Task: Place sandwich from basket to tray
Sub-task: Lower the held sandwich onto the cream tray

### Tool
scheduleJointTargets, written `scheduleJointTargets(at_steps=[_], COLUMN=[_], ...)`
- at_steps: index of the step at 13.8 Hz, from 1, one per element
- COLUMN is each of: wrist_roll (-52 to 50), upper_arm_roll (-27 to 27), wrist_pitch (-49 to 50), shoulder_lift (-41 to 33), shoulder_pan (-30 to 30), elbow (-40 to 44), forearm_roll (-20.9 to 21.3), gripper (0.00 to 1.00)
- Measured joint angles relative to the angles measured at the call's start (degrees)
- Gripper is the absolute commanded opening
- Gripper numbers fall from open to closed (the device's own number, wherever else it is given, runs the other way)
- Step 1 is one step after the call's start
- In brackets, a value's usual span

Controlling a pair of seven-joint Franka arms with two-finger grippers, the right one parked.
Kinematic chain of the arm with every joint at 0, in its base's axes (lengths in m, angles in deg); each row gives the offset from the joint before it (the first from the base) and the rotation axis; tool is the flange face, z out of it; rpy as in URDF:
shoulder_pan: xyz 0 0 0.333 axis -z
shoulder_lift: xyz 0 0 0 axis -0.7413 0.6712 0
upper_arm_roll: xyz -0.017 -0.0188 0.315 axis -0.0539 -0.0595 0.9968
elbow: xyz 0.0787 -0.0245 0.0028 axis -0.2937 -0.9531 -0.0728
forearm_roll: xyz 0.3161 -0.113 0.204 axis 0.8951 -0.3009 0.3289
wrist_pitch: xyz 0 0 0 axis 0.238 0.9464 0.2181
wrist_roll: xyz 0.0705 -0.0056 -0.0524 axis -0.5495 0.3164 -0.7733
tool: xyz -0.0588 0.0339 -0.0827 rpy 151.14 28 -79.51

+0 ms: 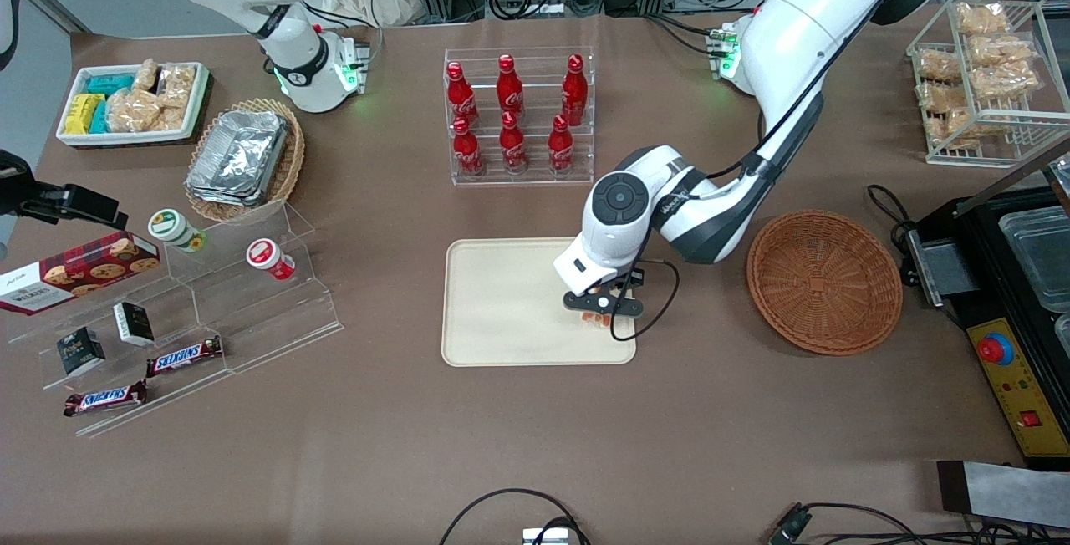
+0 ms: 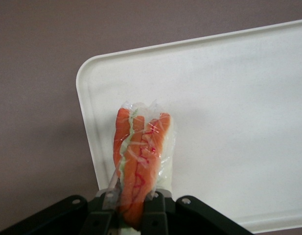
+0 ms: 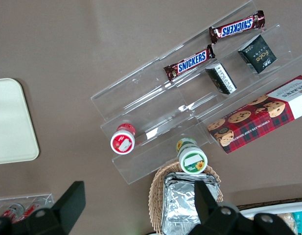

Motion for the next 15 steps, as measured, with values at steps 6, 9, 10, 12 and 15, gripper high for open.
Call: scheduleJointTargets(at_steps=[6, 9, 10, 12, 15], wrist_roll=[-2.8, -4.9, -5.1, -5.1, -5.8], upper_arm_roll=[0.0, 0.0, 0.0, 0.0, 0.3], wrist_pitch=[-1.1, -3.6, -3.6, -3.7, -3.7], shoulder_lift=[1.9, 2.6, 2.7, 2.9, 3.3], shoulder_pan=[0.0, 0.0, 0.1, 0.8, 3.0], elbow=[0.1, 0.1, 0.1, 0.1, 0.1], forearm_roll=[1.8, 2.2, 2.2, 3.0, 3.5], gripper=[0.08, 0.08, 0.08, 0.08, 0.10])
